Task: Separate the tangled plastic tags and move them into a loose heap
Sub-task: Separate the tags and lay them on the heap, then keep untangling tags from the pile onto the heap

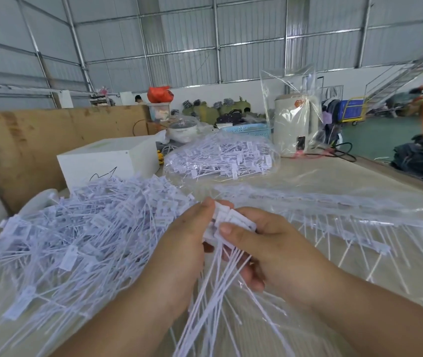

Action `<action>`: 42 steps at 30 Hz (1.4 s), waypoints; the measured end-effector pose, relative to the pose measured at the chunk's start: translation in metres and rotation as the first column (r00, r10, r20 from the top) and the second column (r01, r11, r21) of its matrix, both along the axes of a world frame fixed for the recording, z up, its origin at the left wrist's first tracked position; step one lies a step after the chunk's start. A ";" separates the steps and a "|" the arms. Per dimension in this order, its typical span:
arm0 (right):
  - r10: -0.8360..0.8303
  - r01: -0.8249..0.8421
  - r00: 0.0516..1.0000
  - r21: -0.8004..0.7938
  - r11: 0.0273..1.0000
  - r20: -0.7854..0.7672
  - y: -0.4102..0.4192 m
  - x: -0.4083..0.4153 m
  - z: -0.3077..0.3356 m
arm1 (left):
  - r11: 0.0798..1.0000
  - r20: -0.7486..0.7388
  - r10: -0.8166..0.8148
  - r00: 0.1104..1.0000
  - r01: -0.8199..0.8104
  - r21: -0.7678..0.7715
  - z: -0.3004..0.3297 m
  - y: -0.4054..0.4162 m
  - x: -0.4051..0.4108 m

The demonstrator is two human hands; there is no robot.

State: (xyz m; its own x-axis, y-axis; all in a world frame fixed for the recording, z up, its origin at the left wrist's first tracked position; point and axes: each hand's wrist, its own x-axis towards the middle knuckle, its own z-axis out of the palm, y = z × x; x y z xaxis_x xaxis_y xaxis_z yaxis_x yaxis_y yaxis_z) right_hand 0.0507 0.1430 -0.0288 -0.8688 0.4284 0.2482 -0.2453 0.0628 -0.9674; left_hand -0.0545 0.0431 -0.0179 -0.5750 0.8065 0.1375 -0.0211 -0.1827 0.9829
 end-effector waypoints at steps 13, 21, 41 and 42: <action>-0.097 0.091 0.995 -0.137 0.986 -0.039 0.000 0.000 0.006 | 0.997 -0.182 -0.083 0.980 0.082 -0.014 0.004 -0.001 0.007; -0.151 0.062 0.961 -0.357 0.932 -0.230 0.008 0.006 0.019 | 0.975 -0.165 -0.218 0.962 0.220 -0.008 -0.003 0.000 0.015; -0.377 -0.256 0.809 0.847 0.466 0.452 0.021 0.015 0.003 | 0.748 -0.830 0.158 0.535 -0.613 -0.253 0.004 -0.017 -0.051; -0.378 -0.295 0.797 0.850 0.437 0.471 0.018 0.014 0.001 | 0.707 -0.858 0.076 0.508 -0.634 -0.313 0.001 -0.016 -0.053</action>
State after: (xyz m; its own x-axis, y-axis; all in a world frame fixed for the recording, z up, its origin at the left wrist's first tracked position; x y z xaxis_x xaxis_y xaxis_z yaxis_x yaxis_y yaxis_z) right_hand 0.0651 0.1610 -0.0278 -0.9496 0.3131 0.0137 0.2958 0.9097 -0.2916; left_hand -0.1074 0.0267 -0.0166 -0.7232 0.6234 0.2973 0.6783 0.5599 0.4758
